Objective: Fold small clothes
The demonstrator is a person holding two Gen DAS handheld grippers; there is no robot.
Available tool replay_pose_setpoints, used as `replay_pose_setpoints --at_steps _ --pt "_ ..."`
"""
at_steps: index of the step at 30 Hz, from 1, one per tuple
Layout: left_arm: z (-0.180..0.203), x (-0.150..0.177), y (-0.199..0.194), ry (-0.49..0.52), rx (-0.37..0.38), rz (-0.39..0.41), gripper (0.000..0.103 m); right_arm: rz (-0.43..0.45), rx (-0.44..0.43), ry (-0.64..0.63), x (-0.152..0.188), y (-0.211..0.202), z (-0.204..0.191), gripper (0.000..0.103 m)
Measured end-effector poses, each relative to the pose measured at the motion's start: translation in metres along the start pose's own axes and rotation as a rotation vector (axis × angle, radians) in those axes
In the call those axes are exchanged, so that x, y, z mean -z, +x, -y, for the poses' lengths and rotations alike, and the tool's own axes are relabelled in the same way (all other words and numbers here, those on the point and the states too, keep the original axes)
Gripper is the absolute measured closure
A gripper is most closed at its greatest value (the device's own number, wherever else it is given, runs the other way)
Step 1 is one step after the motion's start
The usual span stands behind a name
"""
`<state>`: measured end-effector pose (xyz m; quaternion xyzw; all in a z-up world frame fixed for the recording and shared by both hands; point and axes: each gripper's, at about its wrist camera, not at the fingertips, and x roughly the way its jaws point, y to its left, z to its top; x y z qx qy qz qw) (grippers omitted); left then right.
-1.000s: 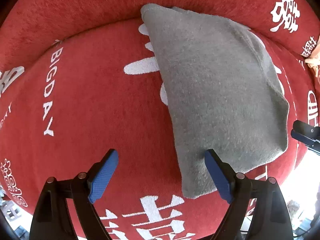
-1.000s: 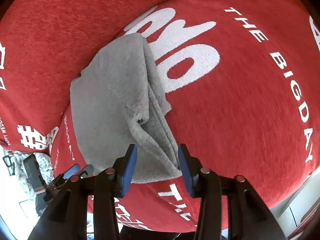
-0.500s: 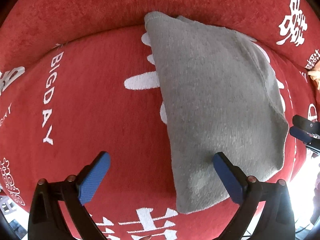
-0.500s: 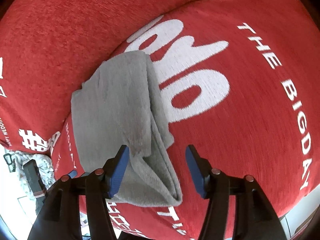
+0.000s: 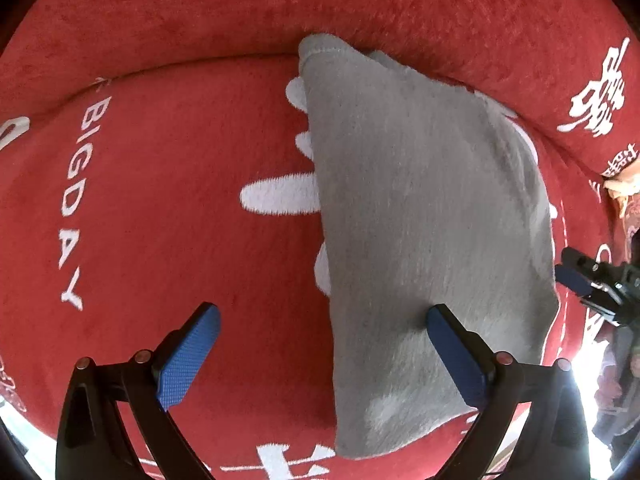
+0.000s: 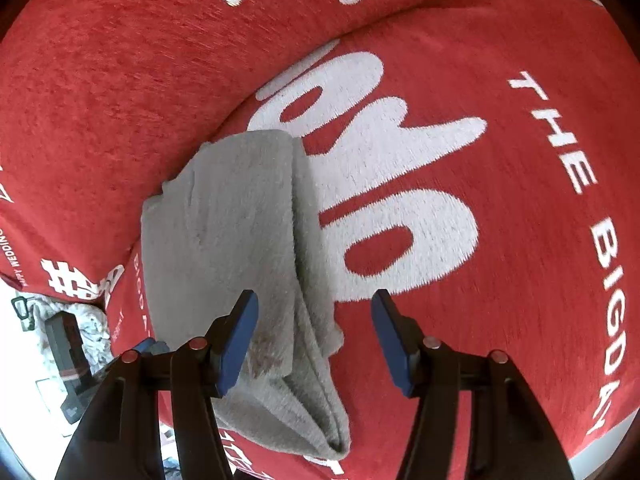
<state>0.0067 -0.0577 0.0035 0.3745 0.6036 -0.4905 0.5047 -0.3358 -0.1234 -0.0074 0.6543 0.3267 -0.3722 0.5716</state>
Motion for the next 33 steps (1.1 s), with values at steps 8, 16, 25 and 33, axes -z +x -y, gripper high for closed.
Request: replay_pose_setpoints --at_steps 8,16,25,33 --pt "-0.004 -0.023 0.018 -0.048 0.152 -0.016 0.0 -0.07 -0.152 -0.006 -0.013 0.021 0.014 0.04" --pt "0.015 -0.029 0.04 -0.025 0.257 -0.048 0.0 -0.155 -0.311 -0.033 -0.022 0.043 0.017 0.04" --pt "0.04 -0.038 0.05 -0.019 0.205 -0.024 0.0 -0.206 -0.393 -0.1 -0.027 0.07 -0.009 0.038" --pt "0.049 -0.034 0.036 0.012 0.198 0.019 0.031 -0.155 -0.36 -0.041 -0.017 0.057 -0.007 0.072"
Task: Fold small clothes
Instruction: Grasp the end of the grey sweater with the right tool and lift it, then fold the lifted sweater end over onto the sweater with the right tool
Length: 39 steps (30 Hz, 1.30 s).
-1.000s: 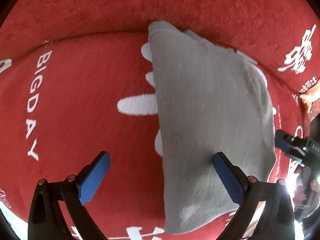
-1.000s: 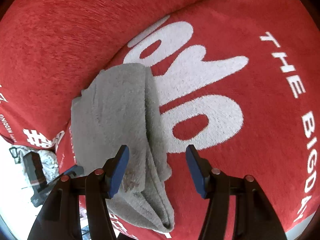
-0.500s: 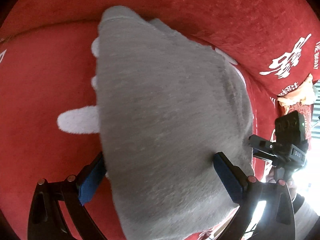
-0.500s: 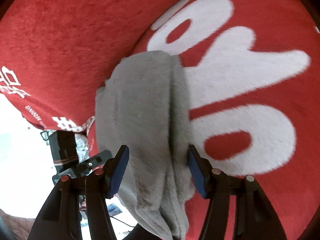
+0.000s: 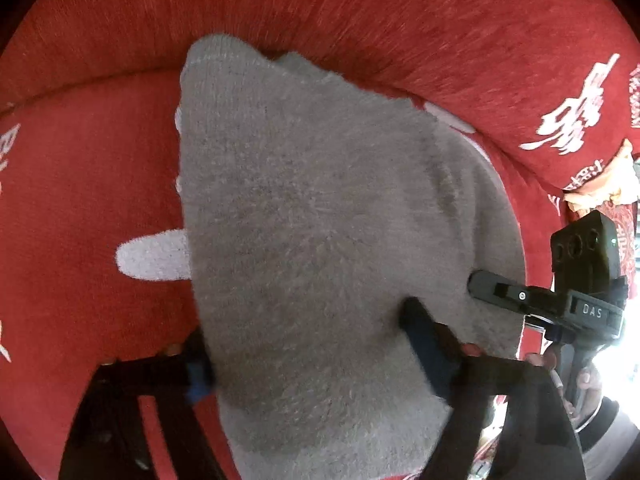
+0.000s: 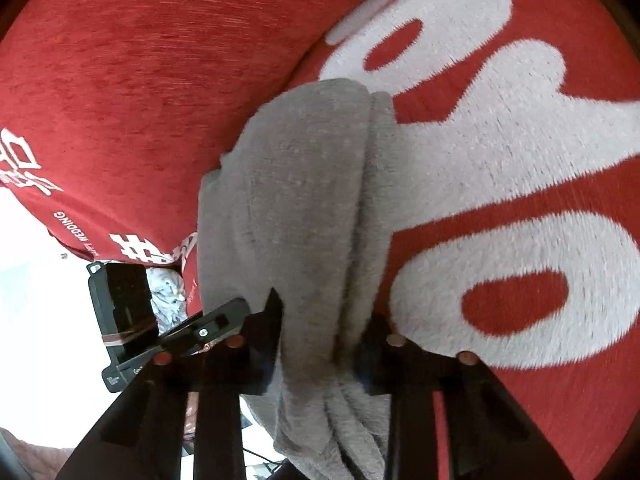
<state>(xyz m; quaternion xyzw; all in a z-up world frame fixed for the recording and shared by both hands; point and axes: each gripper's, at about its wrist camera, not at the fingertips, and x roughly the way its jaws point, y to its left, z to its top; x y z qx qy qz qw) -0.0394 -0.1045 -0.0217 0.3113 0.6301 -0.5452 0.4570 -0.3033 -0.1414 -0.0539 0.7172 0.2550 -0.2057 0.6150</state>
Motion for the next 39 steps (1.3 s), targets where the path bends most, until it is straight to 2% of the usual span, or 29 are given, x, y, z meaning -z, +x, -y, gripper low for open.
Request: replay_pose_setpoints --at_steps 2,4,9,13,17,21,24,30,32,35,37,39 --pt "-0.001 0.003 -0.007 0.006 0.014 0.014 0.046 0.013 -0.034 0.009 0.004 -0.003 -0.005 0.073" --pt "-0.004 0.005 -0.016 0.001 0.052 0.026 0.051 0.027 -0.076 0.019 0.01 -0.005 -0.014 0.073" --pt "0.002 0.014 -0.044 0.04 0.113 0.052 0.052 0.069 -0.133 0.029 0.035 -0.013 -0.039 0.073" --pt "0.005 0.028 -0.075 0.098 0.121 0.076 0.052 0.1 -0.164 0.037 0.058 -0.021 -0.058 0.073" --pt "-0.007 0.043 -0.107 0.112 0.136 0.086 0.052 0.116 -0.195 0.03 0.088 -0.02 -0.079 0.073" --pt "-0.037 0.069 -0.14 0.1 0.111 0.09 0.052 0.087 -0.227 0.028 0.111 -0.004 -0.095 0.073" --pt "-0.066 0.091 -0.156 0.071 0.089 0.079 0.052 0.046 -0.264 0.041 0.133 0.022 -0.107 0.073" --pt "-0.128 0.127 -0.157 0.007 0.039 0.043 0.052 -0.033 -0.275 0.094 0.159 0.078 -0.108 0.073" --pt "-0.143 0.132 -0.148 -0.009 0.026 0.036 0.052 -0.047 -0.249 0.105 0.161 0.092 -0.103 0.073" --pt "-0.163 0.135 -0.134 -0.044 -0.017 0.029 0.051 -0.041 -0.118 0.082 0.153 0.103 -0.1 0.073" --pt "-0.175 0.136 -0.134 -0.053 -0.07 0.04 0.051 -0.018 0.038 0.036 0.145 0.096 -0.095 0.071" --pt "-0.184 0.139 -0.14 -0.066 -0.073 0.069 0.051 0.0 0.275 -0.052 0.138 0.09 -0.099 0.07"
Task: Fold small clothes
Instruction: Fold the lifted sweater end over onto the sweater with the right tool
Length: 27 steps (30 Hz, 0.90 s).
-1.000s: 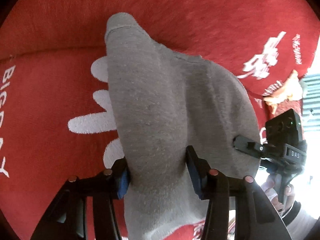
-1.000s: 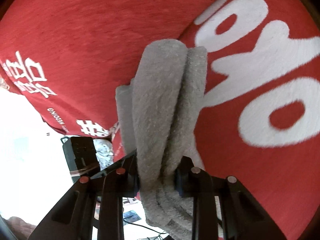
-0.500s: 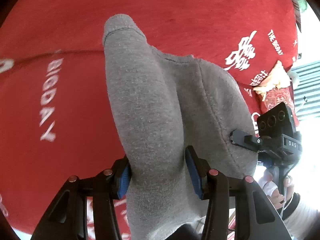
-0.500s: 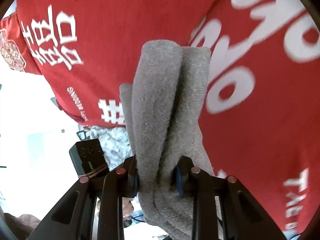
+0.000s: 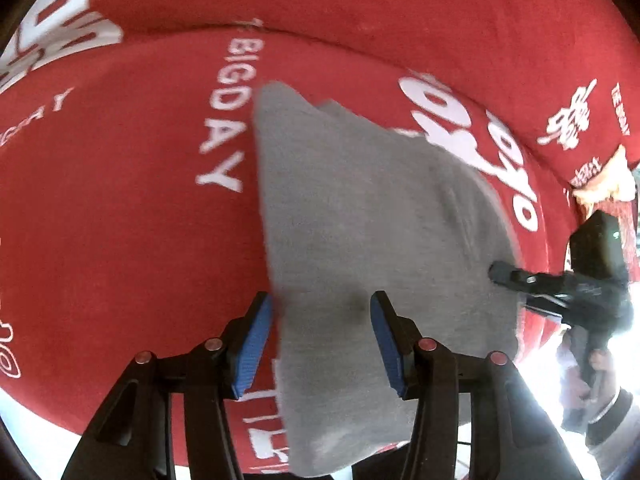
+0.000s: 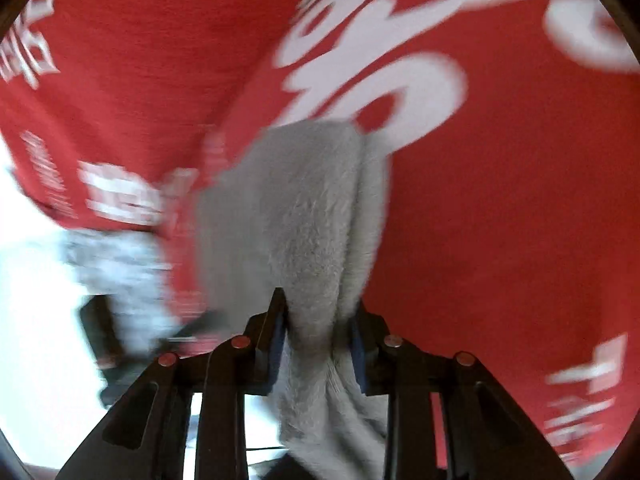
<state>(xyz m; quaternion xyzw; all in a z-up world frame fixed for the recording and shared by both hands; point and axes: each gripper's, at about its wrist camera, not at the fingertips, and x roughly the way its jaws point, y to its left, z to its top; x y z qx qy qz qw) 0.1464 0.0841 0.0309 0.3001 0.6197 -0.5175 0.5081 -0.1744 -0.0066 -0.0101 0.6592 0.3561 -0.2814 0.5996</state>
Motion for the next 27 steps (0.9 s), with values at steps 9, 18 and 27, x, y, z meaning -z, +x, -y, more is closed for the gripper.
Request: replay_pose_setpoints --at_steps 9,18,27 --pt "-0.014 0.009 -0.029 0.016 -0.116 0.064 0.051 0.096 0.23 -0.099 0.007 -0.039 -0.022 0.075" --pt "0.023 0.024 0.008 0.114 -0.169 0.006 0.051 0.043 0.185 -0.203 0.052 -0.02 -0.074 0.087" --pt "0.021 0.03 0.016 0.096 -0.164 0.005 0.051 0.0 0.349 -0.244 0.063 0.019 -0.051 0.092"
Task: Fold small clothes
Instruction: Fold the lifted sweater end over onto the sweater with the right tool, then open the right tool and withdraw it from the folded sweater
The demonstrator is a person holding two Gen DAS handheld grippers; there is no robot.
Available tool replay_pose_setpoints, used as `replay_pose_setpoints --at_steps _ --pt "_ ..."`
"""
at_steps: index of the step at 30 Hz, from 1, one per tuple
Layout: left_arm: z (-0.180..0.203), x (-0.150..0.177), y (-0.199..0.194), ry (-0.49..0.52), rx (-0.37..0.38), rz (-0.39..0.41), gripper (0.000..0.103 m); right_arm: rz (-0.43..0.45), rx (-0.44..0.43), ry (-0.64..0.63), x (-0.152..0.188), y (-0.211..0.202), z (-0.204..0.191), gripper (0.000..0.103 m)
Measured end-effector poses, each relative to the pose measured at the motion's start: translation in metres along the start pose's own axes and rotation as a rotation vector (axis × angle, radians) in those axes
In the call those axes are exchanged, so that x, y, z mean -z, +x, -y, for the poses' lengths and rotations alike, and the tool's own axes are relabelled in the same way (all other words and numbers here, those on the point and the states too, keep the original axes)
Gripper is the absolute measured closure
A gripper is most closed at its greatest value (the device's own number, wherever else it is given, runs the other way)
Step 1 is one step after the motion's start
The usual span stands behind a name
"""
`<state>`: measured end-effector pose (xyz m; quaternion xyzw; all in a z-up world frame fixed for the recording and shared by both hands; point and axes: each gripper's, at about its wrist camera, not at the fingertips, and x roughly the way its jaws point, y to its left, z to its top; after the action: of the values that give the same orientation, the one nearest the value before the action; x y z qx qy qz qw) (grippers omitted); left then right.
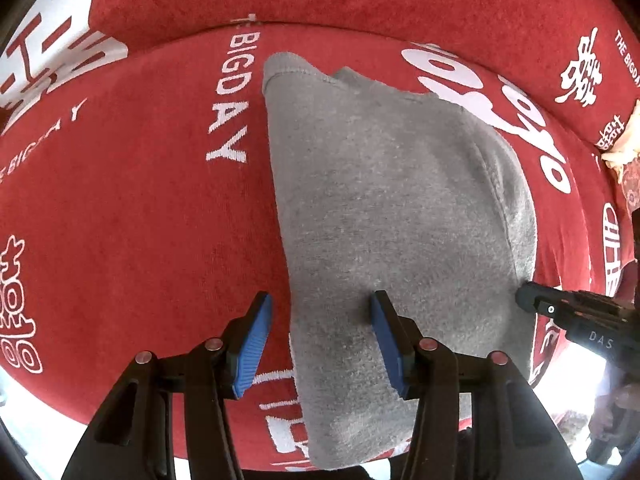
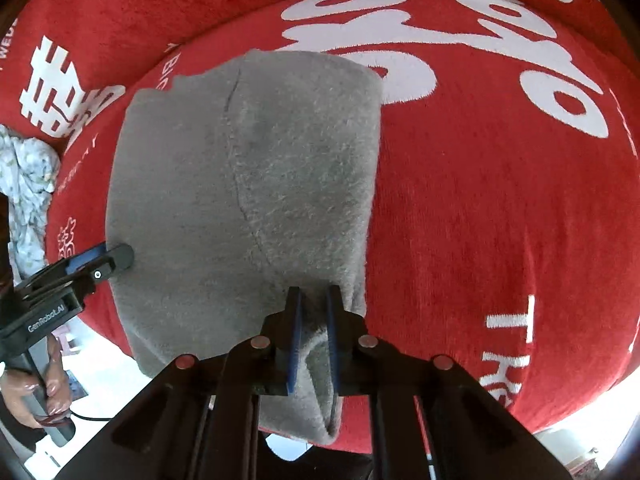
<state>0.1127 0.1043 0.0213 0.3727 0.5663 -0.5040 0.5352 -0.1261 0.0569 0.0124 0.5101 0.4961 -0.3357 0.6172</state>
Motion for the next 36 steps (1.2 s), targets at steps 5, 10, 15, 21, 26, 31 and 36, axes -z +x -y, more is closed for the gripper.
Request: replay_pose_setpoints --at_steps 5,10,15,21,26,31,36 --pt "0.0 -0.001 -0.001 -0.016 -0.01 -0.013 0.051 -0.005 0.026 -0.022 0.001 -0.002 -0.005 0.092" --pt "0.0 -0.001 -0.003 -0.029 -0.017 -0.031 0.051 -0.017 0.011 0.029 0.001 0.0 -0.001 0.092" --pt "-0.001 0.0 0.0 -0.033 -0.042 -0.052 0.038 -0.035 -0.003 0.094 0.001 -0.002 0.005 0.091" --pt "-0.004 0.002 -0.003 -0.055 -0.031 -0.074 0.038 -0.053 0.031 0.116 0.0 0.0 0.004 0.084" --pt "-0.006 0.007 -0.01 -0.034 -0.041 -0.089 0.038 -0.034 0.054 0.197 -0.007 -0.003 0.013 0.08" --pt "-0.01 0.014 -0.016 -0.039 -0.066 -0.114 0.038 -0.078 0.137 0.29 -0.013 -0.001 0.032 0.077" --pt "-0.009 0.019 -0.028 -0.035 -0.081 -0.125 0.038 -0.091 0.12 0.252 -0.005 -0.02 0.027 0.064"
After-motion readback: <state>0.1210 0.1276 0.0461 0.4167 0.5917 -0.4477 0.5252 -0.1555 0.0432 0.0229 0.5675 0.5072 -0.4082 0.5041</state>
